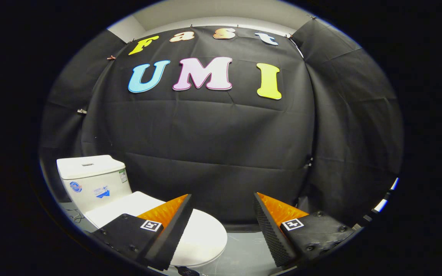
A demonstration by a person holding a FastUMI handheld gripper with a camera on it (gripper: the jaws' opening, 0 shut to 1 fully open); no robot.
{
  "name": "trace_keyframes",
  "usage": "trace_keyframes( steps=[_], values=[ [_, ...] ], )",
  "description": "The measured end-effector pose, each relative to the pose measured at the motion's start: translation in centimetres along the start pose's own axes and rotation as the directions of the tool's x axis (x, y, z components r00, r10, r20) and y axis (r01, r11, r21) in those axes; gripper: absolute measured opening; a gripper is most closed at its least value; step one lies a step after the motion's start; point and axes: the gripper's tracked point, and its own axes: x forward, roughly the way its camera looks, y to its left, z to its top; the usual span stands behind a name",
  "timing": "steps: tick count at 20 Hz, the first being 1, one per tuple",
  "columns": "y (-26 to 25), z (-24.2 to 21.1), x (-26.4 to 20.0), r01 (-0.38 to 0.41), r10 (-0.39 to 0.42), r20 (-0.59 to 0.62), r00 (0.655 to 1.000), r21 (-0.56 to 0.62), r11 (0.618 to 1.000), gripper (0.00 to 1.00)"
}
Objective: Open the toilet lid.
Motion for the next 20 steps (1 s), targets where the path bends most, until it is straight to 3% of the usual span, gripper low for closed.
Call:
trace_keyframes(
  steps=[20],
  values=[
    [-0.54,-0.13,0.25,0.011,-0.011,-0.004,1.0,0.009,1.0,0.97]
  ],
)
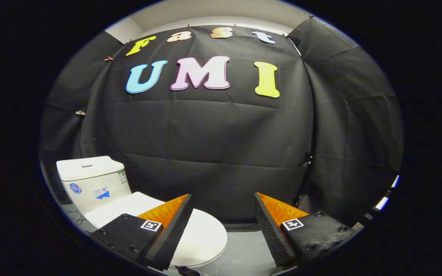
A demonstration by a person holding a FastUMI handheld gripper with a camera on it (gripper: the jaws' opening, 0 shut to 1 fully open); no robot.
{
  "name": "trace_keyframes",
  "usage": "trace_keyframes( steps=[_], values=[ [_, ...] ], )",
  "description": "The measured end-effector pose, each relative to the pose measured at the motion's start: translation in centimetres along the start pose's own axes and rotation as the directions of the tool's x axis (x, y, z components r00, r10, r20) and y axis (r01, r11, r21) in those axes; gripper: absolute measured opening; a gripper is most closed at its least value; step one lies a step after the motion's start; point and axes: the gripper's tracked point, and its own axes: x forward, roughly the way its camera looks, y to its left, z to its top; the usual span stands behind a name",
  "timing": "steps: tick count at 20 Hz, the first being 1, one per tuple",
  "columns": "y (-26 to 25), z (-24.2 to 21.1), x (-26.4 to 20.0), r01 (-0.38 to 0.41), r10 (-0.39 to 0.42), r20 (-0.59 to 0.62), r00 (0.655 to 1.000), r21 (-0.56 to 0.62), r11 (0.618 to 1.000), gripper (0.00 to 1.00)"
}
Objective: Open the toilet lid.
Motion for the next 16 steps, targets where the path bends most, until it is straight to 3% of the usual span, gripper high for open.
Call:
trace_keyframes(
  steps=[10,14,16],
  values=[
    [-1.6,2.3,0.0,0.019,-0.018,0.045,0.999,-0.034,0.999,0.97],
    [-1.7,5.3,-0.6,0.029,-0.014,0.106,0.994,-0.142,0.99,0.97],
    [-1.4,5.4,-0.9,0.016,-0.006,0.099,0.995,-0.094,0.995,0.97]
  ],
)
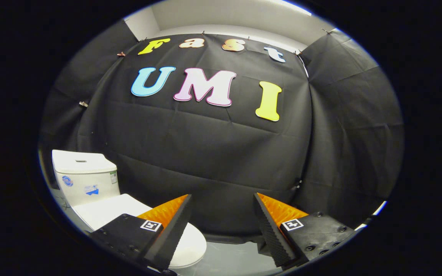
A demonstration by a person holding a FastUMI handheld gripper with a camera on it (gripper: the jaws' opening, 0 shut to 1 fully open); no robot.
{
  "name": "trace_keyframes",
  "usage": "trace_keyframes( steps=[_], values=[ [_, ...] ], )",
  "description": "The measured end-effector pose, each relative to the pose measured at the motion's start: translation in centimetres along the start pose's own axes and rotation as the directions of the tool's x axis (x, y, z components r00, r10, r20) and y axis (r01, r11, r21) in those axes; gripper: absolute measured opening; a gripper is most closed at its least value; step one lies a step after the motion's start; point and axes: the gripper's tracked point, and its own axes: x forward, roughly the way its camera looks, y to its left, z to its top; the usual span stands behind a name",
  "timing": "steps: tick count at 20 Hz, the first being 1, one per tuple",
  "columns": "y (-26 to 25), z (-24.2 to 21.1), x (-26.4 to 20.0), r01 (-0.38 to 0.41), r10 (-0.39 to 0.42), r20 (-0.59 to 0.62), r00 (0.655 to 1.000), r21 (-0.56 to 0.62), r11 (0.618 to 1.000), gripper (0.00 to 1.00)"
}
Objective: Open the toilet lid.
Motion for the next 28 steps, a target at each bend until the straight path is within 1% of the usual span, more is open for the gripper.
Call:
trace_keyframes(
  steps=[4,6,12,14,15,17,20,23,25,27,28],
  values=[
    [0.8,-1.4,-0.6,0.007,-0.002,-0.043,0.999,0.123,0.992,0.97],
    [0.7,-2.8,-1.3,0.03,-0.018,-0.07,0.997,0.171,0.985,0.97],
    [0.2,-10.2,-4.2,0.087,-0.035,-0.202,0.979,0.258,0.962,0.98],
    [0.1,-13.3,-5.2,0.124,-0.042,-0.259,0.965,0.31,0.943,0.98],
    [0.3,-15.3,-5.7,0.143,-0.031,-0.307,0.951,0.348,0.926,0.98],
    [0.9,-19.2,-7.3,0.186,0.001,-0.393,0.92,0.438,0.879,0.98],
    [2.2,-22.9,-8.6,0.229,0.049,-0.463,0.885,0.525,0.82,0.98],
    [4.3,-25.5,-9.4,0.253,0.148,-0.517,0.843,0.624,0.74,0.99],
    [5.7,-26.2,-10.1,0.276,0.216,-0.527,0.822,0.701,0.658,0.97],
    [6.5,-26.8,-10.4,0.309,0.258,-0.521,0.814,0.763,0.568,0.96],
    [6.8,-27.2,-10.6,0.34,0.275,-0.532,0.801,0.782,0.522,0.88]
  ],
)
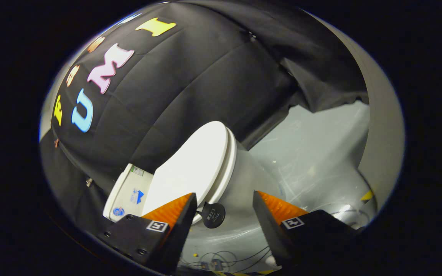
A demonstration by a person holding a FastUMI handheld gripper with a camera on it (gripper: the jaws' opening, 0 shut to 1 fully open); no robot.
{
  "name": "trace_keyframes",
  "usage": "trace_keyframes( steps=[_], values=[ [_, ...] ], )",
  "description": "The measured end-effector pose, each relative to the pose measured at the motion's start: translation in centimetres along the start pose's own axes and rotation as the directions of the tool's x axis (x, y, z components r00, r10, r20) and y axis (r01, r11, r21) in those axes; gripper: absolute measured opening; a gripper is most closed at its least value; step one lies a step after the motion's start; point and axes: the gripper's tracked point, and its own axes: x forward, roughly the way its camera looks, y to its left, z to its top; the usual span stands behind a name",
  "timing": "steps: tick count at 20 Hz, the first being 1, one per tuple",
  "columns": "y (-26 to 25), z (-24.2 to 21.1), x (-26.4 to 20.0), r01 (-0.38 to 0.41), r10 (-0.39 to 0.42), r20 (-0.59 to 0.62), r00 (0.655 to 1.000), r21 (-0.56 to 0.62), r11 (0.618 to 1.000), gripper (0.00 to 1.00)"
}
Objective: Open the toilet lid.
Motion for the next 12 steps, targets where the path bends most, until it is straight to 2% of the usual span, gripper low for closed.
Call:
trace_keyframes(
  steps=[1,4,5,7,9,10,11,12],
  values=[
    [-0.5,-0.6,0.2,0.009,-0.008,-0.022,1.0,0.056,0.998,0.8],
    [0.3,-1.6,0.5,-0.047,0.065,-0.073,0.995,0.231,0.972,0.56],
    [0.5,-2.0,0.3,-0.065,0.091,-0.088,0.992,0.258,0.964,0.55],
    [1.0,-2.2,0.7,-0.104,0.127,-0.074,0.989,0.254,0.962,0.43],
    [1.6,-2.6,0.3,-0.121,0.154,-0.102,0.983,0.276,0.953,0.43],
    [0.8,-1.7,-0.3,-0.102,0.13,-0.085,0.988,0.281,0.954,0.28],
    [1.2,-2.6,1.0,-0.103,0.131,-0.081,0.988,0.286,0.953,0.12],
    [1.1,-2.8,1.1,-0.107,0.136,-0.087,0.987,0.285,0.953,0.14]
  ],
)
